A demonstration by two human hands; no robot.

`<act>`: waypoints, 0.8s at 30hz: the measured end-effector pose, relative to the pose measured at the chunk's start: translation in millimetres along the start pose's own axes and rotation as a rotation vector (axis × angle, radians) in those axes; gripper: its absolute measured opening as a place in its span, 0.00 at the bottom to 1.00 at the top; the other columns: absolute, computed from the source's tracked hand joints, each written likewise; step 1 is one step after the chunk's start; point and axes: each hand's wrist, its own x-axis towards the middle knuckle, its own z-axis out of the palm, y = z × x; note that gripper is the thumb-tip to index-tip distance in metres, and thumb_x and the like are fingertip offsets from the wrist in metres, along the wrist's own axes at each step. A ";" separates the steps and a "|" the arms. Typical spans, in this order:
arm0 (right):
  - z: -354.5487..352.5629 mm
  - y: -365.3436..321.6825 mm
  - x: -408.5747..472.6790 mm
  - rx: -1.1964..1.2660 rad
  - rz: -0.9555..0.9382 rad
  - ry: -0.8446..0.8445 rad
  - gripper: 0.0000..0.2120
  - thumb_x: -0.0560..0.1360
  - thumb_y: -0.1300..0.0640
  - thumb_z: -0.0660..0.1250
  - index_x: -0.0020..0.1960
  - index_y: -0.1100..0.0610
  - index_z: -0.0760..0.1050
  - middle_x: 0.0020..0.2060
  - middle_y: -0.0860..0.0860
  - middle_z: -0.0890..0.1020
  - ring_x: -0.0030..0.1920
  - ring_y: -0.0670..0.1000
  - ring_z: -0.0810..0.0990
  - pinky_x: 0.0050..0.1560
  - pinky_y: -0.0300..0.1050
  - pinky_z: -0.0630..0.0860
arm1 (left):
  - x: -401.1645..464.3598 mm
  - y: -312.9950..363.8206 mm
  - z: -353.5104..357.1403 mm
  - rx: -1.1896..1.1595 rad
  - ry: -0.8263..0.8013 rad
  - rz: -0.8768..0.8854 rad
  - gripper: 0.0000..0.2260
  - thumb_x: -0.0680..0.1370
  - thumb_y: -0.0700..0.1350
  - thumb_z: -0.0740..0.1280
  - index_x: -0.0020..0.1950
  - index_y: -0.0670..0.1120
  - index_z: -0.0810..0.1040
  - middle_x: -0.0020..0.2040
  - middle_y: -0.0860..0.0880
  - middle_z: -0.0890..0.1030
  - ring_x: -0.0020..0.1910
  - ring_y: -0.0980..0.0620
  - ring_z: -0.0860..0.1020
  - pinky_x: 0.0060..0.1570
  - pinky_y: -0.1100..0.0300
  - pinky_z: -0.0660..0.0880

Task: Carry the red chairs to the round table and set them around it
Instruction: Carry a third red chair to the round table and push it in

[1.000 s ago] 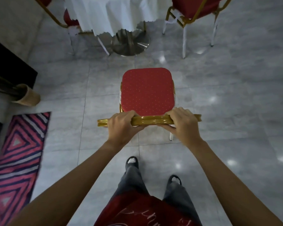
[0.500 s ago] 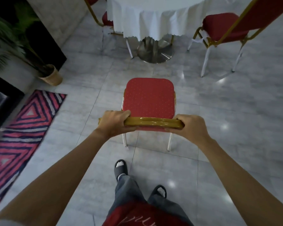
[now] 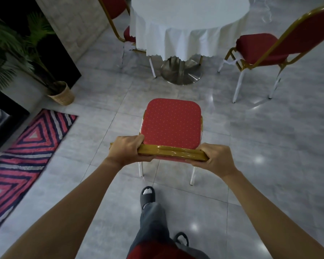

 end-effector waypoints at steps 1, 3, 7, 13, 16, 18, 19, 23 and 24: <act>3.2 4.0 5.8 -0.007 0.001 0.000 0.24 0.70 0.35 0.65 0.35 0.56 0.79 0.26 0.47 0.80 0.24 0.46 0.76 0.23 0.38 0.73 | 5.5 -5.3 2.9 0.002 0.002 -0.004 0.28 0.71 0.69 0.60 0.31 0.43 0.70 0.22 0.52 0.70 0.18 0.54 0.68 0.20 0.66 0.63; 8.2 12.1 17.6 -0.015 0.005 -0.002 0.25 0.70 0.34 0.63 0.35 0.57 0.79 0.26 0.47 0.80 0.23 0.46 0.76 0.23 0.38 0.73 | 17.4 -15.0 6.9 -0.001 -0.002 -0.020 0.29 0.71 0.69 0.59 0.32 0.43 0.70 0.23 0.52 0.71 0.18 0.53 0.68 0.20 0.66 0.62; 19.0 33.1 46.2 -0.020 0.005 0.000 0.26 0.71 0.34 0.62 0.34 0.57 0.77 0.25 0.47 0.78 0.23 0.46 0.74 0.23 0.37 0.73 | 45.8 -37.3 19.7 -0.002 -0.001 -0.032 0.30 0.71 0.71 0.57 0.33 0.43 0.69 0.23 0.52 0.71 0.18 0.53 0.68 0.22 0.67 0.60; 43.8 82.3 97.3 -0.069 0.034 0.002 0.25 0.69 0.35 0.65 0.34 0.58 0.77 0.25 0.47 0.78 0.23 0.46 0.75 0.23 0.38 0.73 | 101.2 -85.1 52.3 0.010 -0.019 -0.034 0.32 0.70 0.73 0.56 0.32 0.42 0.69 0.23 0.51 0.71 0.18 0.53 0.67 0.20 0.65 0.63; 56.2 108.2 126.5 -0.076 0.061 -0.010 0.23 0.67 0.37 0.69 0.34 0.57 0.77 0.25 0.47 0.78 0.23 0.46 0.74 0.23 0.38 0.72 | 133.6 -110.3 68.0 0.001 -0.004 -0.022 0.32 0.70 0.73 0.56 0.31 0.42 0.68 0.22 0.51 0.70 0.18 0.53 0.66 0.20 0.66 0.61; 64.3 124.3 145.8 -0.086 0.092 -0.023 0.22 0.66 0.37 0.70 0.34 0.57 0.76 0.25 0.47 0.78 0.24 0.46 0.74 0.23 0.38 0.72 | 154.8 -127.1 79.0 -0.007 0.000 -0.009 0.32 0.70 0.73 0.56 0.32 0.43 0.68 0.22 0.52 0.69 0.18 0.54 0.65 0.21 0.66 0.60; 69.0 132.8 156.7 -0.094 0.113 -0.028 0.22 0.66 0.37 0.70 0.33 0.57 0.76 0.25 0.47 0.77 0.24 0.46 0.74 0.23 0.37 0.72 | 167.0 -136.8 84.8 -0.014 0.000 0.000 0.31 0.70 0.72 0.56 0.32 0.43 0.68 0.22 0.52 0.69 0.18 0.54 0.64 0.21 0.67 0.59; 84.3 163.5 193.9 -0.118 0.179 -0.039 0.23 0.66 0.36 0.69 0.32 0.57 0.74 0.23 0.47 0.75 0.23 0.46 0.72 0.23 0.38 0.70 | 207.0 -171.9 109.0 -0.027 0.004 0.024 0.30 0.71 0.72 0.56 0.32 0.43 0.69 0.23 0.52 0.70 0.19 0.56 0.64 0.21 0.67 0.61; 87.7 170.9 203.6 -0.115 0.203 -0.045 0.23 0.65 0.36 0.69 0.32 0.57 0.74 0.23 0.48 0.75 0.23 0.46 0.71 0.23 0.39 0.70 | 216.8 -180.9 115.8 -0.037 -0.005 0.018 0.31 0.71 0.72 0.56 0.32 0.43 0.69 0.23 0.52 0.71 0.19 0.55 0.66 0.20 0.67 0.63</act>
